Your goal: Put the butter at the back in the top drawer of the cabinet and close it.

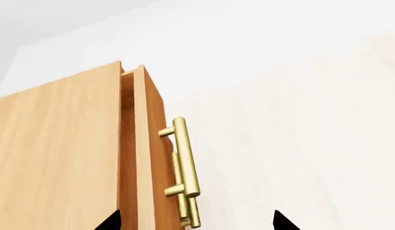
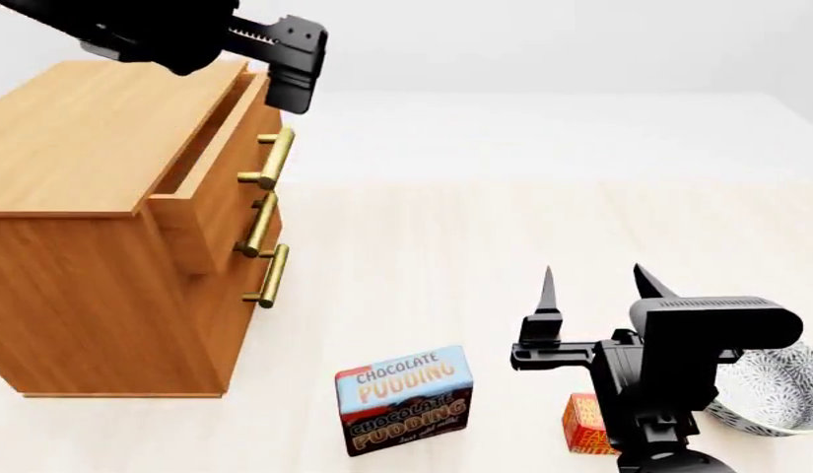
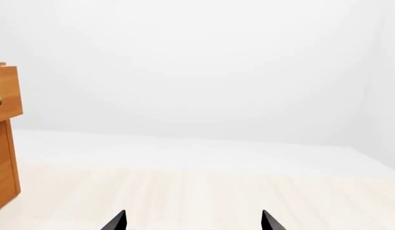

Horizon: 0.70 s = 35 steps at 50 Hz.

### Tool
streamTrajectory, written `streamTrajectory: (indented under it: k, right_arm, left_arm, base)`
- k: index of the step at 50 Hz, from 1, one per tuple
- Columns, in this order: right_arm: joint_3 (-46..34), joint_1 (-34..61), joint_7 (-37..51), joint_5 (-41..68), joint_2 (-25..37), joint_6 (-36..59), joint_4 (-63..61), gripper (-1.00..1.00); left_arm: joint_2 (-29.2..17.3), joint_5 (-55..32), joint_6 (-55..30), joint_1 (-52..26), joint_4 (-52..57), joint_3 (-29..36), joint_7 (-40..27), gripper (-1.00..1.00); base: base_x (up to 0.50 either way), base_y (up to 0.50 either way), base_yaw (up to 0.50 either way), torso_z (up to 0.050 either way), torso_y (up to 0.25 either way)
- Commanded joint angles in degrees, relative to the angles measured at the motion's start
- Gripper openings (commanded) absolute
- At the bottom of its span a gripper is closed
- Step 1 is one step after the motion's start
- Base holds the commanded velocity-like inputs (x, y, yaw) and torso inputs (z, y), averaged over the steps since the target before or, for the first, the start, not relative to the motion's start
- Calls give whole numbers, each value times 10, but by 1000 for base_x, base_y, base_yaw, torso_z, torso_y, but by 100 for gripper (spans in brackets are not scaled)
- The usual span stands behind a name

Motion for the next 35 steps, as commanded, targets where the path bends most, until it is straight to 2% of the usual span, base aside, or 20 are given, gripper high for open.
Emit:
streamTrajectory:
  k: [1,8,15,17,21,25,35]
  right_arm:
    - [-1,-1,1,3,4,-1,0,100]
    - [-3,-2,2,4,6,-4,1,100]
    - [-4,-4,3,5,7,-6,2,100]
    - [-4,-4,3,6,7,-7,3,100]
    - [-4,-4,4,6,8,-8,3,100]
    - [-3,-5,4,8,8,-9,4,100]
    - [-3,-6,5,10,10,-13,8,100]
  left_arm:
    - [78,128,8,-91,-183,153,230,100]
    - [111,167,18,-99,-246,198,303,100]
    - [149,225,40,-95,-306,261,416,100]
    - [152,235,40,-90,-312,260,431,100]
    - [152,268,37,-77,-313,231,439,100]
    - [155,338,32,-61,-313,181,450,100]
    - [177,616,19,-13,-313,8,534,100]
  base:
    - [0,0,0,0,0]
    - [0,0,0,0,0]
    - [0,0,0,0,0]
    - [0,0,0,0,0]
    - [0,0,0,0,0]
    - [0,0,0,0,0]
    - [0,0,0,0,0]
